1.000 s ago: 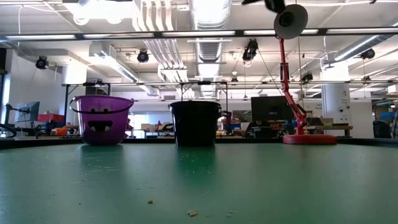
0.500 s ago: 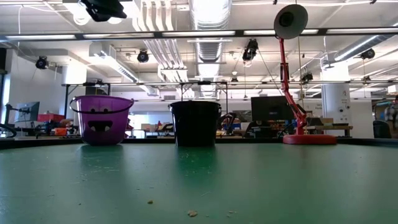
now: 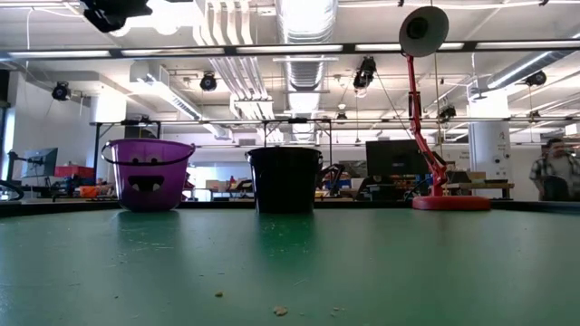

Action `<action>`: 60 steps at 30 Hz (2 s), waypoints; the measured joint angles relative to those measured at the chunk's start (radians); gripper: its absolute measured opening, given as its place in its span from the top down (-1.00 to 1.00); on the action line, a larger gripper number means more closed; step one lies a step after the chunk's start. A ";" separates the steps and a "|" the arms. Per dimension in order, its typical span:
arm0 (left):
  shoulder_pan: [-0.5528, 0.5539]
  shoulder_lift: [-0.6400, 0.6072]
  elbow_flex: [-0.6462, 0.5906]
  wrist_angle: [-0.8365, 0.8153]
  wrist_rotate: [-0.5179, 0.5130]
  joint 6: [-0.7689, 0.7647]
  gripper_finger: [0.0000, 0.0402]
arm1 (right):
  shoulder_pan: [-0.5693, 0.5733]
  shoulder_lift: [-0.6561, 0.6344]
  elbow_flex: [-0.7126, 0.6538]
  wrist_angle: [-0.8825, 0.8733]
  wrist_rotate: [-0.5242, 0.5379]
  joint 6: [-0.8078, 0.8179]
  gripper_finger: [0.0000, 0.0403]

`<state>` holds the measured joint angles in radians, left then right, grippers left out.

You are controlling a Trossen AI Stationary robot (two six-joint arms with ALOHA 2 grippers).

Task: Sort candy
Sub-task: Return to Home Position

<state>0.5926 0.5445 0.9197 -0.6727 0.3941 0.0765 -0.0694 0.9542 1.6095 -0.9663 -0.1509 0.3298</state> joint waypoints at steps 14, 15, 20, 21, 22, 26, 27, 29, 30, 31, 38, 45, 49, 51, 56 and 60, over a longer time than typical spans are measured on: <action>0.000 -0.198 -0.081 0.001 -0.097 -0.009 0.45 | 0.000 -0.340 -0.298 0.287 0.052 -0.093 0.33; 0.000 -0.211 -0.100 0.000 -0.097 -0.009 0.45 | 0.000 -0.368 -0.333 0.310 0.052 -0.093 0.34; 0.000 -0.273 -0.196 0.048 -0.099 -0.048 0.45 | 0.000 -0.491 -0.529 0.433 0.058 -0.103 0.37; 0.000 -0.284 -0.213 0.068 -0.099 -0.056 0.45 | 0.000 -0.515 -0.569 0.462 0.058 -0.104 0.37; 0.000 -0.295 -0.229 0.089 -0.099 -0.062 0.45 | 0.000 -0.540 -0.610 0.494 0.064 -0.105 0.37; 0.000 -0.325 -0.277 0.139 -0.133 -0.065 0.45 | 0.000 -0.643 -0.775 0.596 0.101 -0.095 0.34; 0.000 -0.332 -0.286 0.143 -0.153 -0.065 0.45 | 0.000 -0.666 -0.817 0.627 0.101 -0.091 0.34; 0.000 -0.343 -0.300 0.142 -0.191 -0.065 0.45 | 0.000 -0.708 -0.899 0.669 0.100 -0.090 0.33; 0.000 -0.348 -0.307 0.142 -0.202 -0.065 0.45 | 0.000 -0.730 -0.938 0.701 0.099 -0.096 0.32; 0.000 -0.351 -0.313 0.142 -0.204 -0.064 0.45 | 0.000 -0.752 -0.974 0.731 0.100 -0.104 0.32; 0.000 -0.369 -0.346 0.143 -0.203 -0.072 0.45 | 0.000 -0.897 -1.221 0.886 0.101 -0.132 0.35; 0.000 -0.368 -0.348 0.174 -0.203 -0.079 0.45 | 0.000 -0.953 -1.394 1.024 0.100 -0.168 0.36; 0.000 -0.370 -0.347 0.175 -0.203 -0.099 0.45 | 0.000 -0.946 -1.479 1.105 0.100 -0.201 0.34; 0.000 -0.371 -0.353 0.176 -0.204 -0.119 0.45 | 0.000 -0.946 -1.514 1.152 0.101 -0.211 0.33; 0.000 -0.370 -0.361 0.178 -0.205 -0.154 0.45 | 0.000 -0.954 -1.587 1.196 0.100 -0.221 0.33; 0.000 -0.370 -0.365 0.180 -0.205 -0.176 0.45 | 0.000 -0.949 -1.597 1.198 0.100 -0.266 0.35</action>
<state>0.5927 0.1749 0.5543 -0.4930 0.1895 -0.0999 -0.0696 0.0052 0.0120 0.2315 -0.0505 0.0634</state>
